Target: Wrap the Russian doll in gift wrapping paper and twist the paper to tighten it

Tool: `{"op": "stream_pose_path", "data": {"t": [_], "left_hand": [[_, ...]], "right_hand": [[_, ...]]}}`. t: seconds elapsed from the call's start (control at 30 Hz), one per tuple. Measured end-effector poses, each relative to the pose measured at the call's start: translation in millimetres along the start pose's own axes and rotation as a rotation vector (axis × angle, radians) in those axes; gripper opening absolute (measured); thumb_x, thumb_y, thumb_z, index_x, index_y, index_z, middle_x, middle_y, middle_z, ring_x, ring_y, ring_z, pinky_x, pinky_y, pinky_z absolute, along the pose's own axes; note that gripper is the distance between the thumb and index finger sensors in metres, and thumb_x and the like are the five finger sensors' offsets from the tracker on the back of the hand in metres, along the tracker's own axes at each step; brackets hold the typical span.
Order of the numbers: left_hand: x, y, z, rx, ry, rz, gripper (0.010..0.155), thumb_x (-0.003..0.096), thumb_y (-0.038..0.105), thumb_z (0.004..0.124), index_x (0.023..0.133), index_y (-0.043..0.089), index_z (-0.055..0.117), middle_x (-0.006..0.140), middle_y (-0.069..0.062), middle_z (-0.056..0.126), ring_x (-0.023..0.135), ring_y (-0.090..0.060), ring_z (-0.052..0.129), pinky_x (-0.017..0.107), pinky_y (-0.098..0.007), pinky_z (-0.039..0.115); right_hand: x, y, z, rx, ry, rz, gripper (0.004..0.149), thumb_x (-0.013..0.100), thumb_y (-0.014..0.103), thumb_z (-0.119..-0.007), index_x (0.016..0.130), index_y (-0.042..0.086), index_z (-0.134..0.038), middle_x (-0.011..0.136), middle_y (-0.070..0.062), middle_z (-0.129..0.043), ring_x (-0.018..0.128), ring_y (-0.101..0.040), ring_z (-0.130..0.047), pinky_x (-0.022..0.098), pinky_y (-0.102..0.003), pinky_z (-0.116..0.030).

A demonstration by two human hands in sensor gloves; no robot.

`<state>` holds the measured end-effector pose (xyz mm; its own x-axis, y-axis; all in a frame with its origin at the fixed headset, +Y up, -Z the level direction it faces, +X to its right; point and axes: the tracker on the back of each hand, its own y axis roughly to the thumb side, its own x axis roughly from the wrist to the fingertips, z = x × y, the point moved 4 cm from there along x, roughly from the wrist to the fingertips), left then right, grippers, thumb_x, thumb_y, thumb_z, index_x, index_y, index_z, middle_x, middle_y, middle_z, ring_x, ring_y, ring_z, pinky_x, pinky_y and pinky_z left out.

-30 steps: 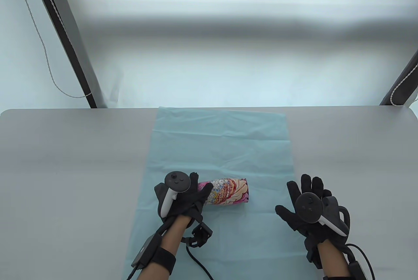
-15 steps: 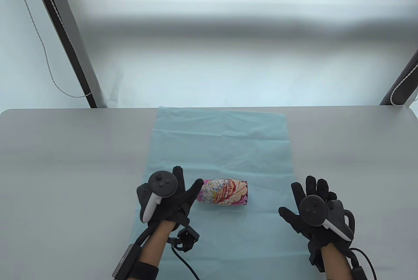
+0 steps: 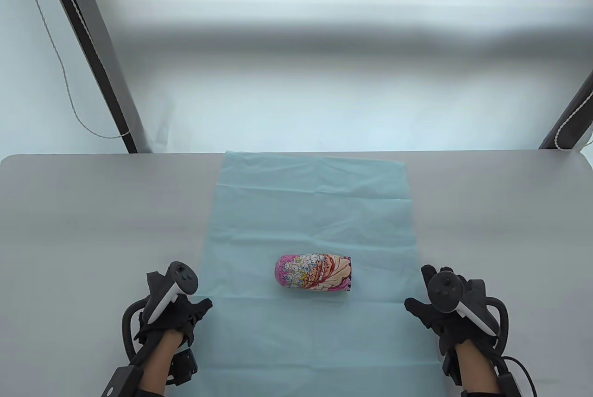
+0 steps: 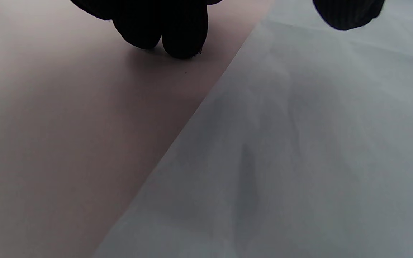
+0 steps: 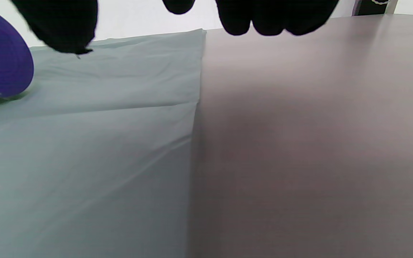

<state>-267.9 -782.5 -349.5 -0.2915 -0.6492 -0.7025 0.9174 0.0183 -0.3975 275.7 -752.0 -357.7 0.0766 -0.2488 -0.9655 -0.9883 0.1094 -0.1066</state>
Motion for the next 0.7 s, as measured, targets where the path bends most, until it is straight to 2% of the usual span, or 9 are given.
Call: {"op": "stream_pose_path", "data": {"t": [0.13, 0.2, 0.23, 0.3, 0.4, 0.43, 0.6, 0.7], "left_hand": [[-0.6, 1.3, 2.0, 0.017, -0.02, -0.011, 0.084, 0.0522, 0.067, 0.071, 0.111, 0.011, 0.05, 0.102, -0.013, 0.073, 0.102, -0.048, 0.058, 0.071, -0.067, 0.05], [2.0, 2.7, 6.2, 0.009, -0.026, -0.016, 0.084, 0.052, 0.066, 0.072, 0.111, 0.011, 0.047, 0.099, -0.014, 0.07, 0.101, -0.049, 0.055, 0.071, -0.068, 0.047], [3.2, 4.9, 8.1, 0.017, -0.016, -0.005, 0.085, 0.0518, 0.066, 0.073, 0.11, 0.01, 0.046, 0.097, -0.014, 0.07, 0.099, -0.05, 0.055, 0.07, -0.069, 0.047], [3.3, 8.3, 10.9, -0.012, -0.005, -0.007, 0.087, 0.0523, 0.061, 0.077, 0.109, 0.004, 0.044, 0.094, -0.014, 0.07, 0.097, -0.05, 0.055, 0.069, -0.07, 0.046], [2.9, 13.2, 12.7, 0.002, 0.004, -0.002, 0.083, 0.0534, 0.055, 0.08, 0.106, 0.001, 0.046, 0.088, -0.012, 0.074, 0.093, -0.047, 0.061, 0.067, -0.069, 0.05], [2.9, 14.3, 13.2, -0.009, 0.017, -0.005, 0.08, 0.0538, 0.053, 0.081, 0.105, 0.001, 0.048, 0.085, -0.011, 0.076, 0.091, -0.046, 0.064, 0.066, -0.069, 0.051], [1.3, 23.5, 14.2, -0.126, 0.067, 0.038, 0.056, 0.0549, 0.039, 0.086, 0.093, 0.003, 0.067, 0.066, -0.006, 0.089, 0.074, -0.04, 0.081, 0.059, -0.066, 0.06], [0.1, 27.1, 15.2, -0.156, 0.071, 0.06, 0.046, 0.0565, 0.034, 0.085, 0.09, 0.005, 0.072, 0.062, -0.006, 0.091, 0.072, -0.039, 0.082, 0.059, -0.066, 0.061]], "right_hand": [[3.3, -2.7, -9.5, -0.024, 0.081, -0.063, 0.092, 0.059, 0.066, -0.076, 0.125, 0.019, -0.032, 0.116, -0.031, -0.068, 0.096, -0.05, -0.074, 0.073, -0.057, -0.067], [4.6, -2.9, -17.5, -0.011, 0.146, -0.096, 0.096, 0.059, 0.067, -0.075, 0.125, 0.016, -0.027, 0.115, -0.031, -0.069, 0.09, -0.045, -0.081, 0.069, -0.054, -0.073], [4.7, -2.0, -20.9, -0.015, 0.17, -0.116, 0.1, 0.059, 0.067, -0.076, 0.124, 0.012, -0.024, 0.115, -0.032, -0.065, 0.087, -0.043, -0.085, 0.066, -0.051, -0.076], [4.8, 1.3, -19.7, -0.061, 0.124, -0.142, 0.105, 0.058, 0.066, -0.078, 0.123, 0.003, -0.025, 0.108, -0.029, -0.075, 0.076, -0.038, -0.094, 0.057, -0.043, -0.083], [5.3, 9.8, -26.6, -0.118, 0.148, -0.173, 0.105, 0.058, 0.058, -0.085, 0.121, -0.003, -0.026, 0.098, -0.021, -0.082, 0.066, -0.031, -0.098, 0.047, -0.033, -0.086], [5.2, 12.3, -25.3, -0.143, 0.141, -0.176, 0.105, 0.058, 0.057, -0.084, 0.12, -0.004, -0.026, 0.096, -0.018, -0.084, 0.064, -0.028, -0.099, 0.045, -0.031, -0.087], [5.5, 19.1, -27.7, -0.064, 0.13, -0.165, 0.1, 0.059, 0.047, -0.087, 0.119, -0.005, -0.027, 0.088, -0.015, -0.088, 0.057, -0.024, -0.1, 0.039, -0.028, -0.086], [5.9, 19.4, -29.8, -0.018, 0.127, -0.15, 0.095, 0.06, 0.042, -0.087, 0.119, -0.002, -0.028, 0.085, -0.009, -0.088, 0.055, -0.021, -0.099, 0.039, -0.029, -0.085]]}}
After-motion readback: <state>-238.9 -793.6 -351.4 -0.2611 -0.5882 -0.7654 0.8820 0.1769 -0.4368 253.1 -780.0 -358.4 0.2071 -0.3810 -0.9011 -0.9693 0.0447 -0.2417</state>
